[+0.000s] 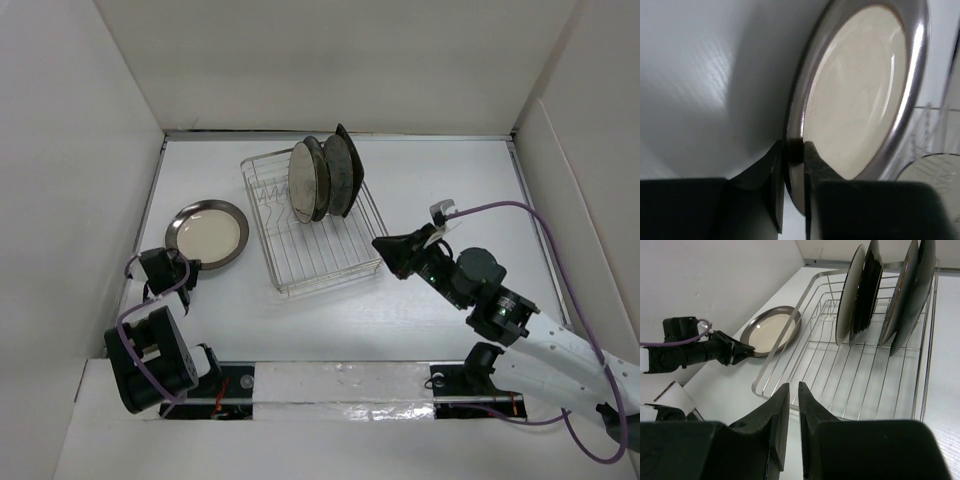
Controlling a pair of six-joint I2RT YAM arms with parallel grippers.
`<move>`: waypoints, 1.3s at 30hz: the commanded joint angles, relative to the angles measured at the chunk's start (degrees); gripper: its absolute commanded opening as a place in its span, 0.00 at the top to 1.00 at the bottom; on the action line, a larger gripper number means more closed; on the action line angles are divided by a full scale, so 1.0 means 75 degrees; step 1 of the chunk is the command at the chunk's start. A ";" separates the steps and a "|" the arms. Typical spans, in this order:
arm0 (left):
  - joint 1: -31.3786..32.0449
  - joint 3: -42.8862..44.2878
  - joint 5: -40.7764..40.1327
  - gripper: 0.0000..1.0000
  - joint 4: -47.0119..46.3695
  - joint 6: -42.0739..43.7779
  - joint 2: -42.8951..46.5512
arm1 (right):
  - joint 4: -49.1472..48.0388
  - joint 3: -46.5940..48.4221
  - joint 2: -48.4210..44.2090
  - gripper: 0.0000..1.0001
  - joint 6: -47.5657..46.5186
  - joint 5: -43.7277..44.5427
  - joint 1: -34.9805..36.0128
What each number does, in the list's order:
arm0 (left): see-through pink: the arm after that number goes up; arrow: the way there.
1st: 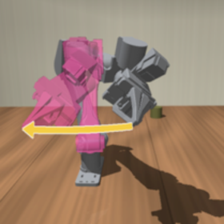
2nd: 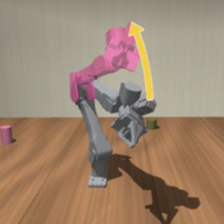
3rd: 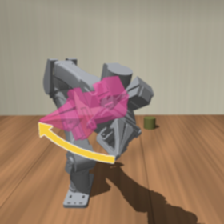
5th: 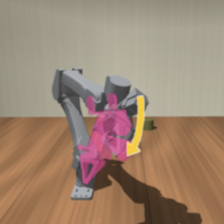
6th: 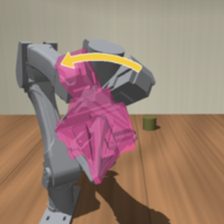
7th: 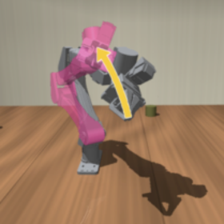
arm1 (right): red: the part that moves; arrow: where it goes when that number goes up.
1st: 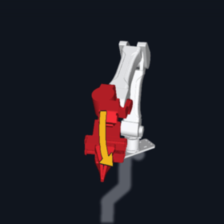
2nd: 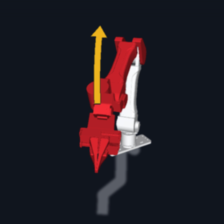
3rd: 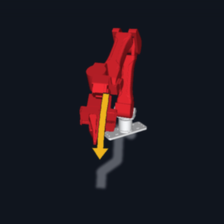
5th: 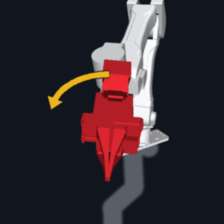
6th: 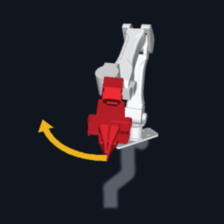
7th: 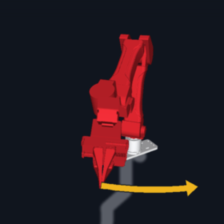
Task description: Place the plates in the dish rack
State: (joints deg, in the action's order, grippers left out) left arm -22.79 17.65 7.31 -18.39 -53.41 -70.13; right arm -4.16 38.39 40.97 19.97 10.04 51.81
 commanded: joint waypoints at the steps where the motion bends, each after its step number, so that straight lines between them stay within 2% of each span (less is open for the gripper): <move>1: -0.0009 -0.0303 0.0116 1.00 -0.0419 -0.0320 0.0115 | -0.0195 -0.0021 -0.0072 0.82 0.0010 0.0020 -0.0041; 7: -0.0009 0.0176 -0.0728 1.00 0.0868 0.0018 0.1988 | -0.0253 -0.0056 -0.0072 0.82 0.0021 0.0056 -0.0041; 11: 0.0305 0.1345 -0.1452 1.00 0.1713 0.0849 0.3511 | -0.0440 -0.0080 0.0056 0.80 -0.0002 -0.0026 -0.0041; 12: 0.0505 0.1582 -0.1687 1.00 0.1888 0.1165 0.3619 | -0.0534 -0.0080 0.0115 0.71 -0.0014 -0.0050 -0.0041; 14: 0.0600 0.1946 -0.1667 1.00 0.1925 0.1343 0.4004 | -0.0558 0.0048 0.0325 0.59 -0.0072 -0.0260 -0.0041; 15: 0.0670 0.2029 -0.1678 1.00 0.1786 0.1378 0.4123 | -0.0523 0.0130 0.0407 0.48 -0.0096 -0.0354 -0.0041; 18: 0.0962 0.2532 -0.1806 1.00 0.1703 0.1695 0.4264 | -0.0628 0.0447 0.0665 0.30 -0.0108 -0.0811 -0.0041; 22: 0.1525 0.3410 -0.1936 1.00 0.1644 0.2105 0.4334 | -0.0745 0.0868 0.1099 0.14 -0.0002 -0.1093 -0.0041; 24: 0.1771 0.3821 -0.1761 1.00 0.1574 0.2199 0.4487 | -0.0827 0.1208 0.1532 0.08 0.0056 -0.1140 -0.0041; 27: 0.2170 0.3975 -0.1129 1.00 0.1457 0.2211 0.4604 | -0.1002 0.1839 0.2244 0.06 0.0115 -0.1280 -0.0041; 32: 0.2417 0.3215 0.0650 1.00 0.0543 0.2106 0.4978 | -0.1285 0.2930 0.3535 0.04 0.0127 -0.1468 -0.0041; 37: 0.2698 0.2733 0.1544 1.00 -0.0019 0.1918 0.5202 | -0.0829 0.4217 0.4800 0.03 -0.0060 -0.1375 -0.0402; 39: 0.2955 0.2709 0.1883 1.00 -0.0218 0.1871 0.5202 | -0.0769 0.4349 0.4978 0.02 -0.0096 -0.1374 -0.0591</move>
State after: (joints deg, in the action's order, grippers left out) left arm -2.24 36.77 14.46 -4.12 -36.21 -33.12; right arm -9.41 67.22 77.52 20.40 -0.30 49.52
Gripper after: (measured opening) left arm 0.068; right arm 0.974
